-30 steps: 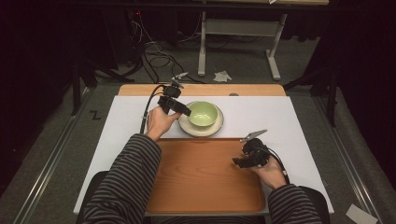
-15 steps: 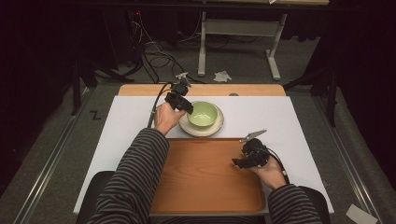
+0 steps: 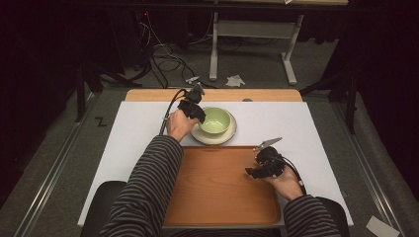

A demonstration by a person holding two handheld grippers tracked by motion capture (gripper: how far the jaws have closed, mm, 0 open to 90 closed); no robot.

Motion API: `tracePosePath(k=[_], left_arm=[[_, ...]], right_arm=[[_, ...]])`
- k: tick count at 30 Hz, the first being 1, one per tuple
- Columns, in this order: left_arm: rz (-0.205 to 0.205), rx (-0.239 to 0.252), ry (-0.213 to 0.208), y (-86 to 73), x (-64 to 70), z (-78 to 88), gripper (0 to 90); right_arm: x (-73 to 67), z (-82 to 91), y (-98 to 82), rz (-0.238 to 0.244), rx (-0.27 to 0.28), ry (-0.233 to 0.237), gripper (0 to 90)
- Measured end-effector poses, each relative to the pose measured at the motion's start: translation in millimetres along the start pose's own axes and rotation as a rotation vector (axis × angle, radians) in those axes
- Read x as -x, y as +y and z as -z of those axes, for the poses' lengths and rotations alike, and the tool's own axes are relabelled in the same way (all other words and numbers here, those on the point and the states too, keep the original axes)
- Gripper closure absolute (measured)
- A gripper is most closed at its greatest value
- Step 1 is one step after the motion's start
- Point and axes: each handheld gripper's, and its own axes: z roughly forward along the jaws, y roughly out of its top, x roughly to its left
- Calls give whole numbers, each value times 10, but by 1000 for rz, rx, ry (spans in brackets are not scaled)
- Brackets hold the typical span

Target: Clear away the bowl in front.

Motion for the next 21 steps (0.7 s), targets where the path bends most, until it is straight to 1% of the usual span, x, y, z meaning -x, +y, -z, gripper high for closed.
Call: tracePosePath(k=[4,5,6,10,14,17,19,21], left_arm=[[25,-8,11,9,-34,-32,618],[33,-5,14,13,-34,-37,620],[31,2,19,11,-25,-45,626],[37,-10,14,-3,-11,-77,659],[60,-27,14,-15,-7,-114,691],[61,-35,4,-18,-4,-121,727],[71,-39,1,-23,4,-128,754],[69,-44,0,-28,3,-131,775]], right_arm=[[-6,-2,0,1,-2,1,415],[-6,-2,1,1,-2,1,415],[-6,-2,1,2,-2,1,415],[-4,0,0,2,1,4,414],[-9,0,0,-1,-2,1,414],[-12,-2,0,1,1,1,415],[-8,5,1,9,9,-2,415],[-6,12,1,2,15,-3,415]])
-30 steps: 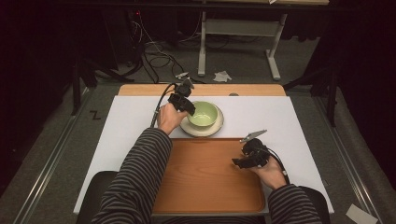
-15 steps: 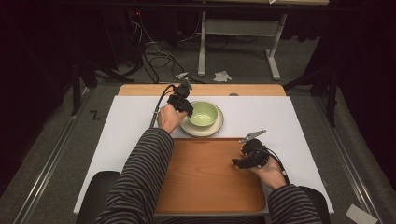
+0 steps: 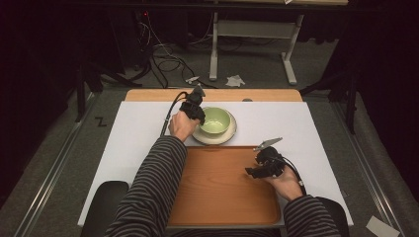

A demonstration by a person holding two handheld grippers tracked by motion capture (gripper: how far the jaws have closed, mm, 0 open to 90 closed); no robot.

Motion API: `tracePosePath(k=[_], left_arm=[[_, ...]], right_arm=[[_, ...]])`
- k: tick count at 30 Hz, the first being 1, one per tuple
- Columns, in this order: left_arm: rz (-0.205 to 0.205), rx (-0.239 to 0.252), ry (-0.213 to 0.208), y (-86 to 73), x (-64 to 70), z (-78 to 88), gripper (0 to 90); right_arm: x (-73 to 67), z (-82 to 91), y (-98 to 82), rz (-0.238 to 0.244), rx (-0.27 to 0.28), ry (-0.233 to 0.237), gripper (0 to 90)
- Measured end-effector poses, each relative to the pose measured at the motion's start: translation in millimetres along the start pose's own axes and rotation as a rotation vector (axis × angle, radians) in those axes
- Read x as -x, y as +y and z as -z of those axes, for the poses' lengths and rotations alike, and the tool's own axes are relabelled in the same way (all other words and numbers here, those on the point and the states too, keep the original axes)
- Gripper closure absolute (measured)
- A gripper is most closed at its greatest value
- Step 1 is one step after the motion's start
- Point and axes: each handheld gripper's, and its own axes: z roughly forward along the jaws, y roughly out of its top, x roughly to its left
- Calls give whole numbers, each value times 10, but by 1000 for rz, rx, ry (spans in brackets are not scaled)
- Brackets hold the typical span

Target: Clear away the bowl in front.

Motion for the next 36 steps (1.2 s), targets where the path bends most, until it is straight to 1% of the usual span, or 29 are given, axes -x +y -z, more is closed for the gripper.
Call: tracePosePath(k=[3,12,16,18,23,29,32,36], left_arm=[[3,-3,-2,-1,4,-1,796],[15,-6,-7,8,-4,-2,816],[32,-24,-34,16,-6,3,840],[36,-27,-36,14,2,4,841],[39,-29,-47,16,2,7,844],[44,-34,-77,12,36,26,842],[24,-30,-82,1,63,45,840],[17,-24,-101,2,76,86,840]], right_arm=[[0,0,0,1,-6,-1,415],[-4,-4,1,6,-8,-1,415],[-4,-5,0,4,-8,4,414],[0,-6,-1,-10,0,18,413],[2,-5,-1,-9,-1,18,414],[2,-5,0,-9,-4,15,414],[1,-6,-1,-10,-2,17,413],[4,-5,-1,-8,-2,17,413]])
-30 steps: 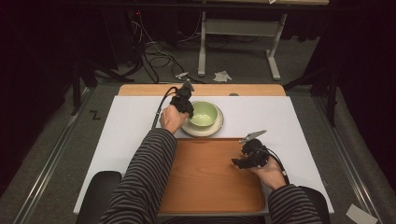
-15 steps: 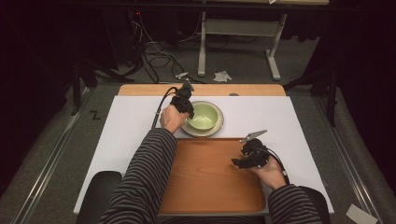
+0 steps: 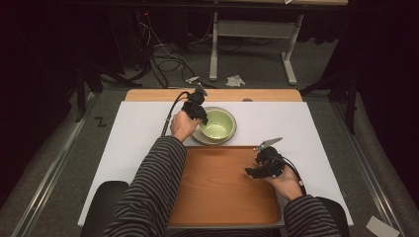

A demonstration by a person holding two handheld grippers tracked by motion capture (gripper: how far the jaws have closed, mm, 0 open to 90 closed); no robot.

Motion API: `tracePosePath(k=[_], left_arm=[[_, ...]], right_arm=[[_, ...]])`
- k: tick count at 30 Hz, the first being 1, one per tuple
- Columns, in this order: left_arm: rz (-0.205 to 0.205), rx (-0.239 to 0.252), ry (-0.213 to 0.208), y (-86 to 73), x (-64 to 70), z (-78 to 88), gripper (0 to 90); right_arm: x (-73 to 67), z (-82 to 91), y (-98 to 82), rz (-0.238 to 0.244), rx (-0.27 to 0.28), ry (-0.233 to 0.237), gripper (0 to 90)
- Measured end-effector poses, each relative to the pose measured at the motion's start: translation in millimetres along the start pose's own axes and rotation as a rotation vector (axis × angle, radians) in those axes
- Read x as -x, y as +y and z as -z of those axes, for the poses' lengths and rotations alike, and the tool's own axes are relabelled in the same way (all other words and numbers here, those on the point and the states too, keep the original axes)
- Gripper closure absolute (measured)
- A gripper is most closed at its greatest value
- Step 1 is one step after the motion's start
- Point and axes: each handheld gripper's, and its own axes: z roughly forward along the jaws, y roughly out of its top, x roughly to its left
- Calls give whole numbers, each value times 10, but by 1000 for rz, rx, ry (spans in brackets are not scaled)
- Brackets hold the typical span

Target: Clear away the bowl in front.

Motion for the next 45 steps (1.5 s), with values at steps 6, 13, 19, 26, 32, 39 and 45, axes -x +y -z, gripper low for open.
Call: tracePosePath(k=[6,13,19,26,32,39,45], left_arm=[[1,4,-43,32,27,124,840],[-37,19,-78,24,64,296,839],[-67,26,-116,-10,124,396,839],[-105,7,-144,-98,214,467,838],[-115,-4,-169,-149,252,529,838],[-120,-7,-185,-197,255,602,838],[-125,-5,-198,-204,259,689,838]], right_arm=[[4,-1,2,4,-3,-4,414],[3,-7,2,0,-4,-1,413],[12,-1,2,-3,-5,-5,413],[11,0,1,-2,-5,-3,413],[13,1,0,-2,-2,-2,413],[12,4,0,-7,1,-2,413],[11,2,0,-7,-1,-3,413]])
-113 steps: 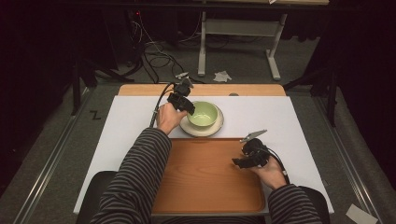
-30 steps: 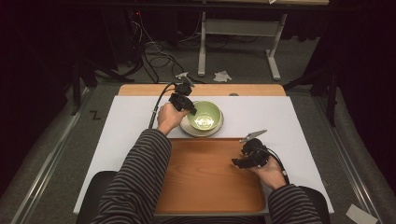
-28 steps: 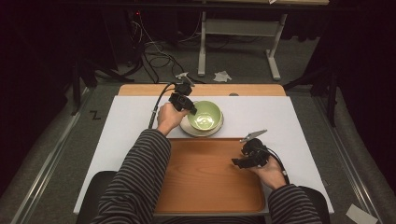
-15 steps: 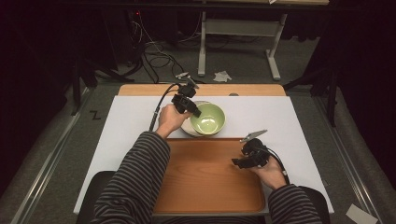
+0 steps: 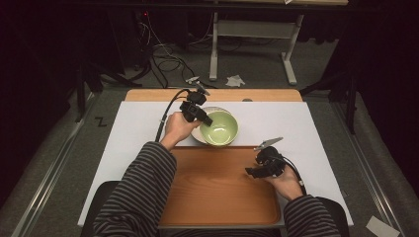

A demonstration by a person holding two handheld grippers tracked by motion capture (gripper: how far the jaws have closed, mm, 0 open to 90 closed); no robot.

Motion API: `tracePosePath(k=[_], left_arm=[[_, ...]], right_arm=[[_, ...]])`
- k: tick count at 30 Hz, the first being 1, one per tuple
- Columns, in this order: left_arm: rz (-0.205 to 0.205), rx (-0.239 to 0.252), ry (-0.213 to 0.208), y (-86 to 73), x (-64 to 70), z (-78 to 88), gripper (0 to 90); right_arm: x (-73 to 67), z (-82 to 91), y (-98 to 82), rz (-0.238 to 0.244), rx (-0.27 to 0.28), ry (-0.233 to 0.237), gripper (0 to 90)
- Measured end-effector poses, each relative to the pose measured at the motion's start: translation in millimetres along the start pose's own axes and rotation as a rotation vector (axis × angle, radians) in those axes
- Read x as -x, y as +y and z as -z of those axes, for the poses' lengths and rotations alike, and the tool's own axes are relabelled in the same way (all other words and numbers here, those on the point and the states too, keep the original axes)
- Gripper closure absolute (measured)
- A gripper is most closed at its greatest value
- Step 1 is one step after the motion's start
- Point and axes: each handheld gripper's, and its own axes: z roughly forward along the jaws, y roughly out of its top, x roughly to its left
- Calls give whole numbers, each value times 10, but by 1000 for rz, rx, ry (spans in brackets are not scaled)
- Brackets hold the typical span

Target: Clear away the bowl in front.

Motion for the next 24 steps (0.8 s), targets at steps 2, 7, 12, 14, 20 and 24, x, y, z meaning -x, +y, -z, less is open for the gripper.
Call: tracePosePath(k=[2,7,12,14,20,24], left_arm=[[-7,-8,-5,-8,3,18,838],[-13,-8,-11,-35,27,65,838],[-20,-9,-26,-59,52,137,838],[-21,-9,-30,-71,58,158,837],[-28,-21,-42,-124,48,237,837],[-42,-20,-42,-165,45,308,836]], right_arm=[[1,1,-1,1,-1,0,413],[1,1,-1,1,0,1,413],[-1,1,-1,2,0,0,413],[-1,1,-1,2,-2,0,413],[-1,-2,-1,4,-2,-1,413],[-2,-1,-1,4,-2,-2,413]])
